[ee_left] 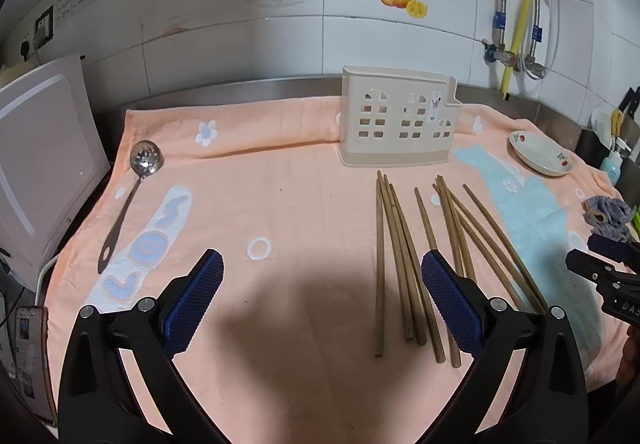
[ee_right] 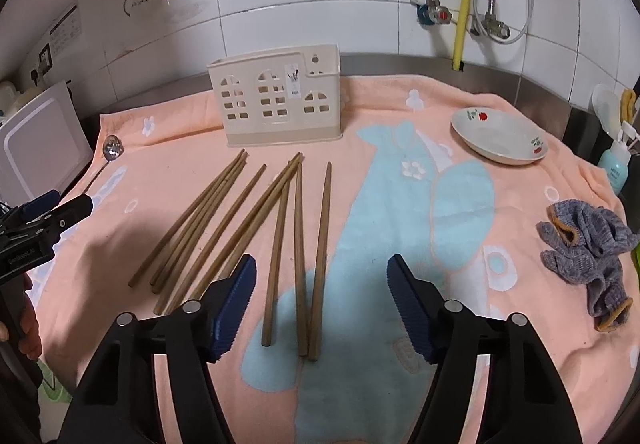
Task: Organize utensils
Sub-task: 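Close the right gripper on a wooden chopstick while the left gripper closes on another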
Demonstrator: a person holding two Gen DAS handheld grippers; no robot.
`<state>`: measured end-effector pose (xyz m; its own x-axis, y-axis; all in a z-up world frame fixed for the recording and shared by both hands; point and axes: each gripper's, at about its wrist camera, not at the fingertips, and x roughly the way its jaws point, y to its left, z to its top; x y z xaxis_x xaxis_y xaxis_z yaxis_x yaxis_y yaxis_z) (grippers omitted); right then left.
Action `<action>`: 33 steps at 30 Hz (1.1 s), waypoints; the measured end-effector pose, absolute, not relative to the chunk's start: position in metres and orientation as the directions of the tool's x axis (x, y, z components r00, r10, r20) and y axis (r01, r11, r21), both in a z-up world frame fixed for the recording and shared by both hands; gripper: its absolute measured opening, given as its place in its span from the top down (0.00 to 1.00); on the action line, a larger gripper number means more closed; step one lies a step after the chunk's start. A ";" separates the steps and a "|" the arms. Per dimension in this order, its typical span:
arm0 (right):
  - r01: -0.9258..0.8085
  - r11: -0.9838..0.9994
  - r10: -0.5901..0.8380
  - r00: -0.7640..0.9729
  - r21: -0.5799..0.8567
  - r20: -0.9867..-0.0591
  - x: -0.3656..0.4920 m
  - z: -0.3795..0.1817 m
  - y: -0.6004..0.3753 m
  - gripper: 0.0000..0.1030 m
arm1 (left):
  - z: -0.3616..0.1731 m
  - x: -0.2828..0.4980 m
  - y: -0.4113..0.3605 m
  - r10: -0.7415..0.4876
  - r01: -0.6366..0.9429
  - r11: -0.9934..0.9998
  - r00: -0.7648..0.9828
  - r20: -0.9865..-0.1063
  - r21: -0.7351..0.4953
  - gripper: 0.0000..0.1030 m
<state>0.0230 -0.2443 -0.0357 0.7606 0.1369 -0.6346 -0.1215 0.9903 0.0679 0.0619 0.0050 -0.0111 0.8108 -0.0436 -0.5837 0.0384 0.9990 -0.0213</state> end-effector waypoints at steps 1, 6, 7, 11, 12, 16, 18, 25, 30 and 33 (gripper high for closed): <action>-0.122 0.990 0.137 0.758 0.067 -0.638 0.024 -0.037 -0.244 0.39 | -0.012 0.063 0.005 -0.050 0.044 0.999 0.809 -0.585 -0.025 0.05; -0.129 0.989 0.143 0.741 0.070 -0.657 0.030 -0.045 -0.243 0.48 | -0.019 0.067 0.006 -0.068 0.061 0.998 0.800 -0.597 -0.032 0.06; -0.129 0.989 0.144 0.736 0.073 -0.661 0.032 -0.046 -0.243 0.50 | -0.020 0.068 0.006 -0.071 0.064 0.997 0.798 -0.599 -0.034 0.06; -0.132 0.988 0.150 0.720 0.079 -0.677 0.039 -0.053 -0.241 0.60 | -0.025 0.073 0.007 -0.091 0.076 0.996 0.788 -0.609 -0.051 0.12; -0.133 0.988 0.152 0.717 0.081 -0.680 0.040 -0.055 -0.241 0.61 | -0.026 0.074 0.008 -0.096 0.079 0.995 0.785 -0.612 -0.055 0.13; -0.135 0.987 0.154 0.703 0.083 -0.694 0.048 -0.061 -0.239 0.68 | -0.036 0.081 0.007 -0.121 0.100 0.993 0.767 -0.630 -0.070 0.16; -0.137 0.987 0.156 0.698 0.084 -0.699 0.051 -0.063 -0.238 0.74 | -0.039 0.084 0.005 -0.138 0.115 0.990 0.759 -0.636 -0.078 0.16; -0.152 0.985 0.160 0.679 0.076 -0.717 0.063 -0.073 -0.231 0.85 | -0.052 0.094 -0.001 -0.189 0.167 0.981 0.726 -0.661 -0.097 0.20; -0.155 0.985 0.159 0.666 0.074 -0.729 0.071 -0.079 -0.229 0.91 | -0.060 0.103 -0.005 -0.213 0.202 0.974 0.691 -0.690 -0.099 0.39; -0.159 0.984 0.161 0.657 0.074 -0.736 0.075 -0.083 -0.229 0.94 | -0.064 0.107 -0.009 -0.236 0.226 0.968 0.672 -0.702 -0.109 0.56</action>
